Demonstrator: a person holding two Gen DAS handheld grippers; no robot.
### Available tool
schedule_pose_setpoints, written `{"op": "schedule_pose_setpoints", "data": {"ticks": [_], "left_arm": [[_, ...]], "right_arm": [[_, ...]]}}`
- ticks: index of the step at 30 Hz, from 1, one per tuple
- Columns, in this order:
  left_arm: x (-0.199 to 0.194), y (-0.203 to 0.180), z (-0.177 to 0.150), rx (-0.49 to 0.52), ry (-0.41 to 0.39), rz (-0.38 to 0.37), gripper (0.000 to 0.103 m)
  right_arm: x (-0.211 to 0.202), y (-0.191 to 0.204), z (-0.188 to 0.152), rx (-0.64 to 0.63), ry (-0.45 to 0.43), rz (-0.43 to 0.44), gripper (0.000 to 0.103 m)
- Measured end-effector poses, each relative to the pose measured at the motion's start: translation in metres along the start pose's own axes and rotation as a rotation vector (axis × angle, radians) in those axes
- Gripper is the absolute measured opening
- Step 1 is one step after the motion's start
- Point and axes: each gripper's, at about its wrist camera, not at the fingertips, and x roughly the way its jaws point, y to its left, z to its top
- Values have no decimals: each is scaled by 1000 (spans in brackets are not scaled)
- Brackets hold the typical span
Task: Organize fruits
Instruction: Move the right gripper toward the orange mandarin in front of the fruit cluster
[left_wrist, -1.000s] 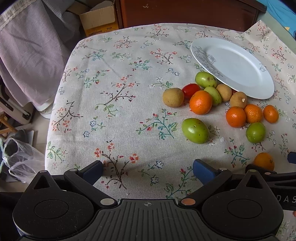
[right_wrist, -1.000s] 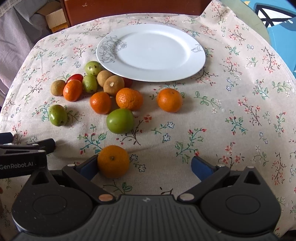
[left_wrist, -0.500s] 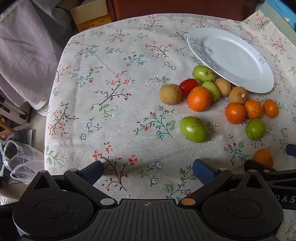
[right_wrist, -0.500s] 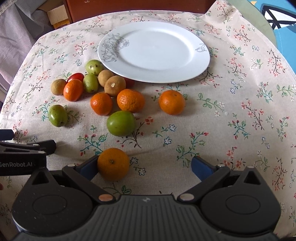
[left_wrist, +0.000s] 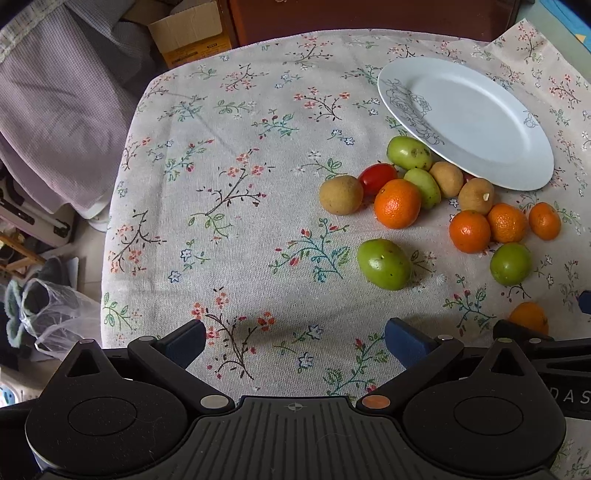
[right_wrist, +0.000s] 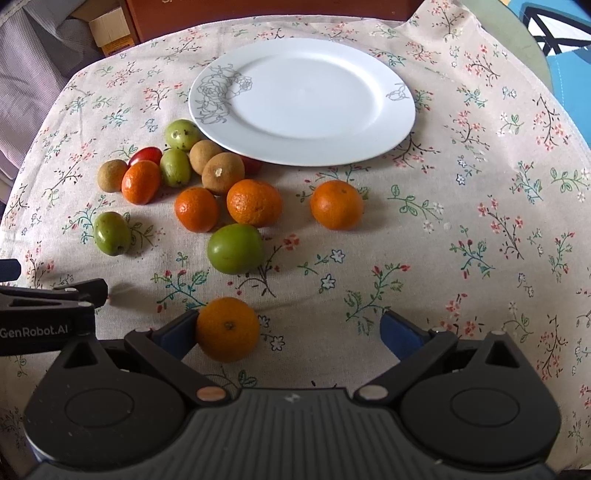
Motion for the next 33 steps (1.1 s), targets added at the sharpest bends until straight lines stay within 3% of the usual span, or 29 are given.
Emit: {"op": "schedule_pose_setpoints", "data": {"ticks": [7,33], "left_arm": [[-9,-2,4,0,-33,-8,103],[-13,-7,2,19,-50,9,103]], "right_arm": [[-10,-8,9,11,-46,-28,100],[-11,-9,9,-6,-42,16,95]]}}
